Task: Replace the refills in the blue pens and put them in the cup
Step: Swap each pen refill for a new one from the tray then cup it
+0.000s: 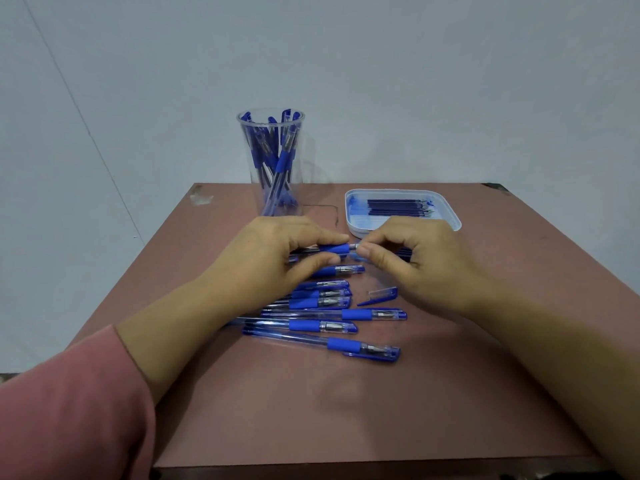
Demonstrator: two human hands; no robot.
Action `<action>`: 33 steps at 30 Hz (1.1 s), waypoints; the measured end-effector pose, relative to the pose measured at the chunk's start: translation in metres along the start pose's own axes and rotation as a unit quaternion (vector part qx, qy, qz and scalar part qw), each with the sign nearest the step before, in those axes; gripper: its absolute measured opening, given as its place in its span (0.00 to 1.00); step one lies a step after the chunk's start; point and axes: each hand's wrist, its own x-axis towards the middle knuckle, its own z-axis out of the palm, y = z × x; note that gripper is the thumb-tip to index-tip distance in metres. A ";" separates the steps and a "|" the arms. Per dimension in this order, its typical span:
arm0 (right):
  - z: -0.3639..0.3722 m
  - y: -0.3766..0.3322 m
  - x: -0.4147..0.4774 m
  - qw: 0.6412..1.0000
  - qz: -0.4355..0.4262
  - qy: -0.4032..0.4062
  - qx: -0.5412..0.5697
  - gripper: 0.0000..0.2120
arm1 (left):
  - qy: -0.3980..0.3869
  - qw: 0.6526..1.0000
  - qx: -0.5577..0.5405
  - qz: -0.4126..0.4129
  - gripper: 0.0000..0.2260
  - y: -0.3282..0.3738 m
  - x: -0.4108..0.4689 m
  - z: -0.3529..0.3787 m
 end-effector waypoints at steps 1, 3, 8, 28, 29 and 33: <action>0.000 -0.001 0.000 1.000 -0.003 0.005 0.007 0.04 | 0.001 1.000 -0.008 -0.004 0.13 0.000 0.000 0.000; -0.001 -0.002 0.000 1.000 -0.003 0.012 0.021 0.05 | 0.001 1.000 -0.019 -0.013 0.12 0.001 -0.001 0.000; -0.005 -0.003 -0.002 0.998 0.022 0.004 0.062 0.11 | -0.010 0.999 -0.024 -0.023 0.12 0.000 -0.002 0.000; -0.001 0.000 0.001 1.000 -0.015 0.012 -0.021 0.03 | -0.001 1.000 0.000 -0.004 0.12 0.001 0.000 -0.002; -0.002 0.000 0.000 1.000 -0.017 0.010 -0.015 0.02 | 0.000 1.000 -0.002 -0.005 0.12 0.001 -0.001 -0.002; -0.005 -0.006 0.000 1.000 -0.014 0.008 0.018 0.06 | 0.001 1.000 -0.012 -0.014 0.13 0.001 0.000 -0.002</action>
